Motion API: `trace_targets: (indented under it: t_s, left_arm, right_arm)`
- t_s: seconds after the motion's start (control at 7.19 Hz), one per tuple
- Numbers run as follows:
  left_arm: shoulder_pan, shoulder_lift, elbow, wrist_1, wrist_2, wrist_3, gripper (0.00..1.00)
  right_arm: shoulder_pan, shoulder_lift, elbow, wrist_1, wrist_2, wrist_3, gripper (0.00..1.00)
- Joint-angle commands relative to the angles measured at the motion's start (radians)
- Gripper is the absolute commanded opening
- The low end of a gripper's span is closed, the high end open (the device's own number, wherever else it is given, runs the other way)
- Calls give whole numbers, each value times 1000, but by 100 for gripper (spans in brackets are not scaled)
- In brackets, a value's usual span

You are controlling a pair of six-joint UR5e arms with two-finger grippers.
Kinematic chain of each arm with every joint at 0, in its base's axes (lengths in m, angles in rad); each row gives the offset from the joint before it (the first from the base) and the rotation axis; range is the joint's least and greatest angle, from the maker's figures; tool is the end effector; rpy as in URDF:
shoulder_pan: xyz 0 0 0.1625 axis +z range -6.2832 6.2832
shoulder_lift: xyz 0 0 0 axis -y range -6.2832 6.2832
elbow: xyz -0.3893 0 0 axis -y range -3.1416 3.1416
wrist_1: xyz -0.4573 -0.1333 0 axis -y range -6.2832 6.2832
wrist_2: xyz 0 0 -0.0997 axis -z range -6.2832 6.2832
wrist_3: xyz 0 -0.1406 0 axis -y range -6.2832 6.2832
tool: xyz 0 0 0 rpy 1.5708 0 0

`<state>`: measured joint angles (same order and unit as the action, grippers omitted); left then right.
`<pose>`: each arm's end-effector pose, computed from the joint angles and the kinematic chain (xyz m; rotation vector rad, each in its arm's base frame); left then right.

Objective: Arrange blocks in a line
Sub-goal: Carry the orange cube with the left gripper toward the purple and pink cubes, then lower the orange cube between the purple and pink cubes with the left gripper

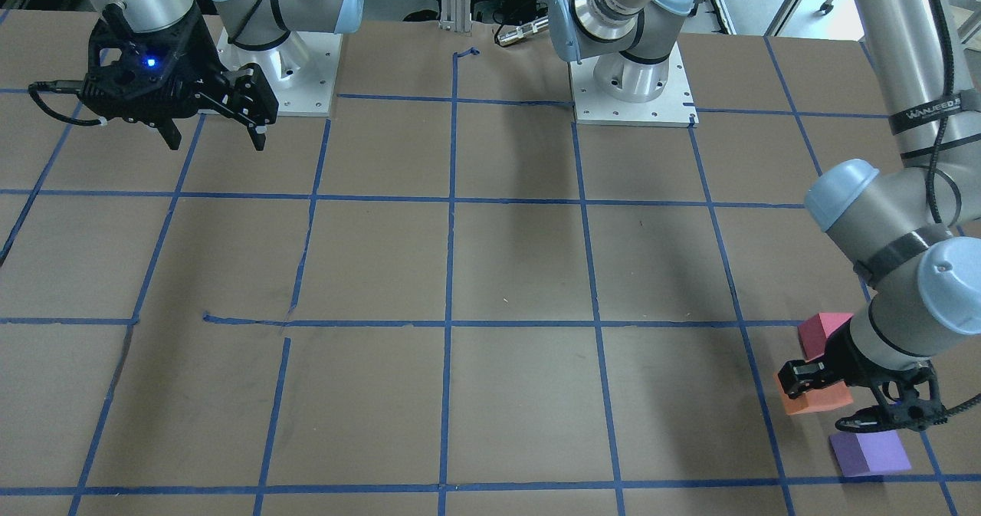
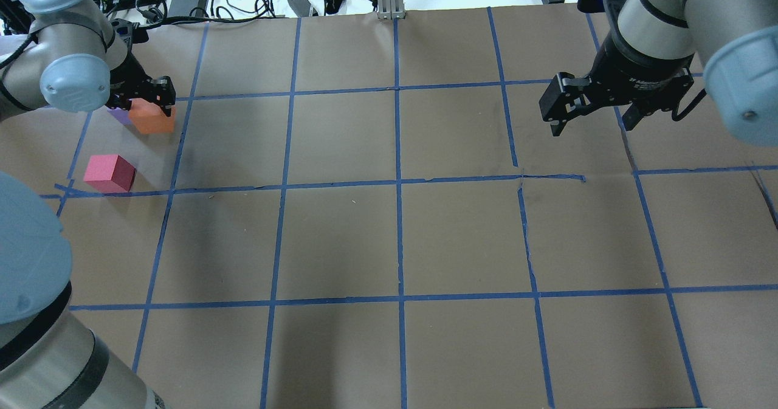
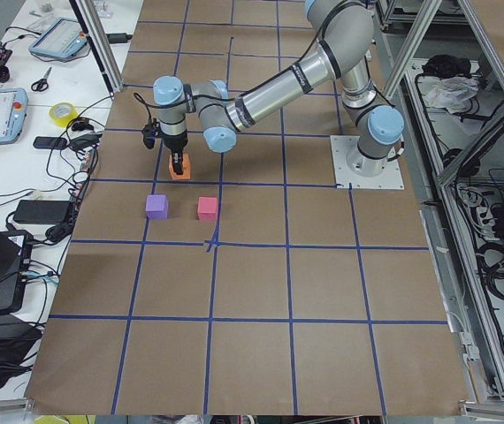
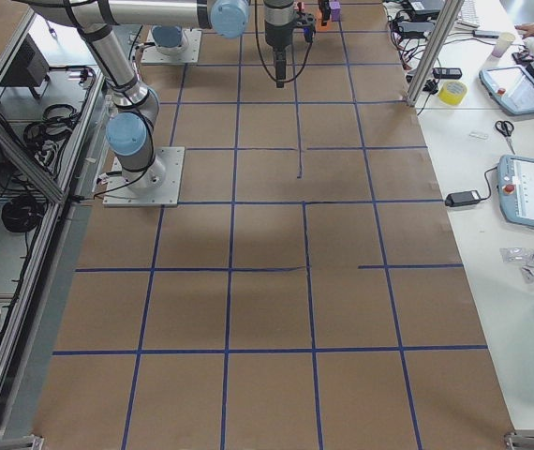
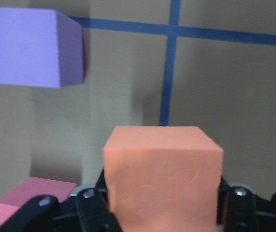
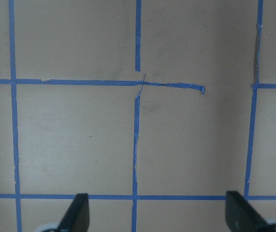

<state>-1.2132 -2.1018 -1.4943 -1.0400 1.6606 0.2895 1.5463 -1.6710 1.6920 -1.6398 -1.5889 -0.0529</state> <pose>0.1383 -0.7149 0.1654 -0.1084 3.0296 -0.0664 0.1179 -0.5276 0.4046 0.0436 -3.1205 0.0738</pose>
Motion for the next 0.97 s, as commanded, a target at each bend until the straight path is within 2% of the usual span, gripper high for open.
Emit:
trace_targets:
  t_s: [0.0,0.28,0.83]
  left_arm:
    - [84,-10,34,-80,2,110,0]
    - [133,-12,55,-55,-1,135,0]
    - [133,-46,57,-16,-59,192,0]
  right_arm:
    - [0,0,0,0,0,-1,100]
    - [0,0,0,0,0,-1,100]
    - [-2,-3,3,0,-14,-1,100]
